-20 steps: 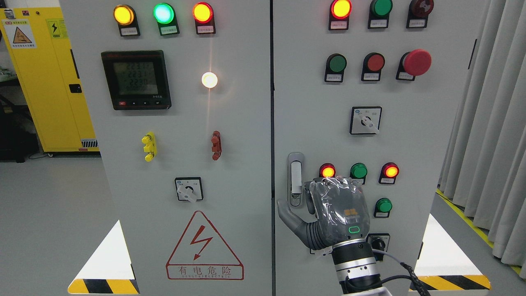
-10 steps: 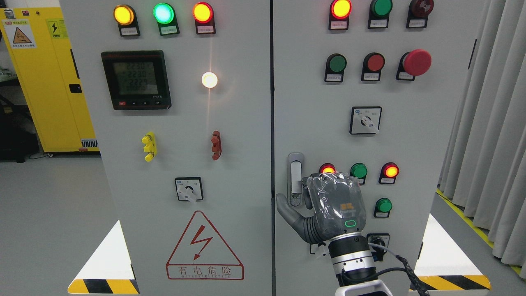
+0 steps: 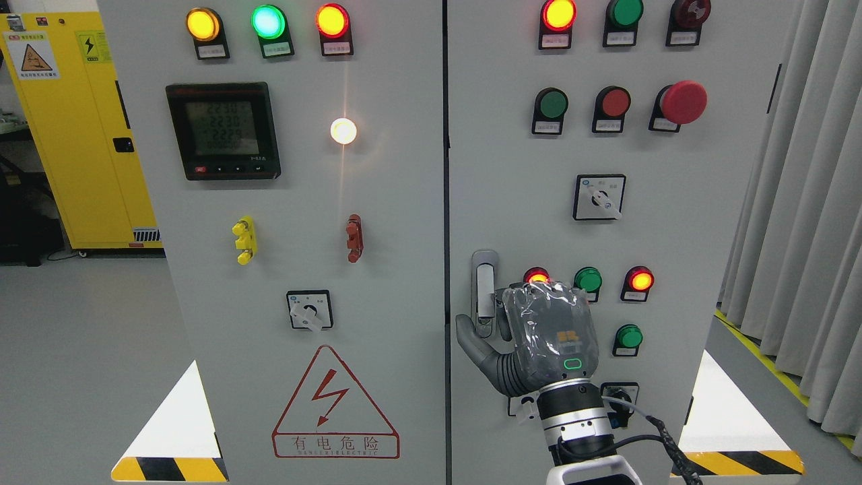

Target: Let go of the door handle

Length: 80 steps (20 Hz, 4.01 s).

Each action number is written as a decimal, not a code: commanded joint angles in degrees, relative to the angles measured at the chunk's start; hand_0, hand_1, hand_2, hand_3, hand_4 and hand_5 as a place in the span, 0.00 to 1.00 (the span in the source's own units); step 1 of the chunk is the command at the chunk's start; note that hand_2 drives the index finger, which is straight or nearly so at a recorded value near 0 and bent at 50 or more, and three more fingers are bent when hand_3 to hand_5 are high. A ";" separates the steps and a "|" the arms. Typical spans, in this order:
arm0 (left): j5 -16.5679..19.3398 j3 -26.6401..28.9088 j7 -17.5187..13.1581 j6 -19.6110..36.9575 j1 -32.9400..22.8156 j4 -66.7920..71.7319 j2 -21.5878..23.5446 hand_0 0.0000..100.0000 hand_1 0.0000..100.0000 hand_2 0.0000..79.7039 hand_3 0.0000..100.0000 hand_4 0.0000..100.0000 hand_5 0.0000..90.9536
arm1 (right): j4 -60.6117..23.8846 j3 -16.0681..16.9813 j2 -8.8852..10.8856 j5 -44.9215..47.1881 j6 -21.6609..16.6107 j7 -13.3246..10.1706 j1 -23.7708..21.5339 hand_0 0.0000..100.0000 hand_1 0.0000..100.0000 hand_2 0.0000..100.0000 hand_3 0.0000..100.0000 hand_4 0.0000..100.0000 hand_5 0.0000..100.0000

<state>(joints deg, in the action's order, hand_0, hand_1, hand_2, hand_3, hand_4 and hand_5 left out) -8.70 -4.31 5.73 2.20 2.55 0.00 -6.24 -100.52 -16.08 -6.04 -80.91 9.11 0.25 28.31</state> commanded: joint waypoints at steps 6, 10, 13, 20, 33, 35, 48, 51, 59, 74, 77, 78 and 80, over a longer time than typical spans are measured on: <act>0.00 0.00 -0.01 0.00 0.00 -0.70 0.00 0.12 0.56 0.00 0.00 0.00 0.00 | 0.33 0.09 -0.11 -0.04 0.56 0.02 0.17 0.51 0.33 0.98 1.00 1.00 1.00; 0.00 0.00 -0.01 0.00 0.00 -0.70 0.00 0.12 0.56 0.00 0.00 0.00 0.00 | 0.15 0.00 -0.11 -0.04 0.65 0.02 0.08 0.54 0.33 0.98 1.00 1.00 1.00; 0.00 0.00 -0.01 0.00 0.00 -0.70 0.00 0.12 0.56 0.00 0.00 0.00 0.00 | 0.15 0.09 -0.02 -0.04 0.65 0.02 0.08 0.57 0.33 0.98 1.00 1.00 1.00; 0.00 0.00 -0.01 0.00 0.00 -0.70 0.00 0.12 0.56 0.00 0.00 0.00 0.00 | 0.06 0.09 -0.02 -0.04 0.74 0.02 0.08 0.56 0.37 0.98 1.00 1.00 1.00; 0.00 0.00 -0.01 0.00 0.00 -0.70 0.00 0.12 0.56 0.00 0.00 0.00 0.00 | -0.55 0.35 -0.02 -0.04 0.74 0.02 -0.27 0.59 0.41 0.98 1.00 1.00 1.00; 0.00 0.00 -0.01 0.00 0.00 -0.70 0.00 0.12 0.56 0.00 0.00 0.00 0.00 | -0.55 0.35 -0.02 -0.04 0.74 0.02 -0.27 0.59 0.41 0.98 1.00 1.00 1.00; 0.00 0.00 -0.01 0.00 0.00 -0.70 0.00 0.12 0.56 0.00 0.00 0.00 0.00 | -0.99 0.53 0.15 -0.04 1.62 0.02 -0.27 0.66 0.42 0.98 1.00 1.00 1.00; 0.00 0.00 -0.01 0.00 0.00 -0.70 0.00 0.12 0.56 0.00 0.00 0.00 0.00 | -1.08 0.53 0.15 -0.13 1.70 0.02 -0.36 0.67 0.43 0.97 1.00 1.00 1.00; 0.00 0.00 -0.01 0.00 0.00 -0.70 0.00 0.12 0.56 0.00 0.00 0.00 0.00 | -1.26 0.44 0.33 -0.13 1.79 -0.07 -0.36 0.64 0.49 0.97 1.00 1.00 1.00; 0.00 0.00 -0.01 0.00 0.00 -0.70 0.00 0.12 0.56 0.00 0.00 0.00 0.00 | -1.69 0.53 0.51 -0.13 1.79 -0.16 -0.45 0.59 0.53 0.97 1.00 1.00 1.00; 0.00 0.00 -0.01 0.00 0.00 -0.70 0.00 0.12 0.56 0.00 0.00 0.00 0.00 | -1.69 0.61 0.59 -0.13 1.79 -0.16 -0.45 0.59 0.53 0.97 1.00 1.00 1.00; 0.00 0.00 -0.01 0.00 0.00 -0.70 0.00 0.12 0.56 0.00 0.00 0.00 0.00 | -1.69 0.61 0.68 -0.13 1.79 -0.25 -0.45 0.59 0.53 0.97 1.00 1.00 1.00; 0.00 0.00 -0.01 0.00 0.00 -0.70 0.00 0.12 0.56 0.00 0.00 0.00 0.00 | -1.87 0.61 0.68 -0.13 1.79 -0.25 -0.45 0.59 0.53 0.97 1.00 1.00 1.00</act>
<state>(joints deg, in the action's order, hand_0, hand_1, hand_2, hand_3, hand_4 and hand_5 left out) -8.70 -4.31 5.73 2.20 2.55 0.00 -6.24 -102.09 -15.55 -5.57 -81.04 10.98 -0.03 27.88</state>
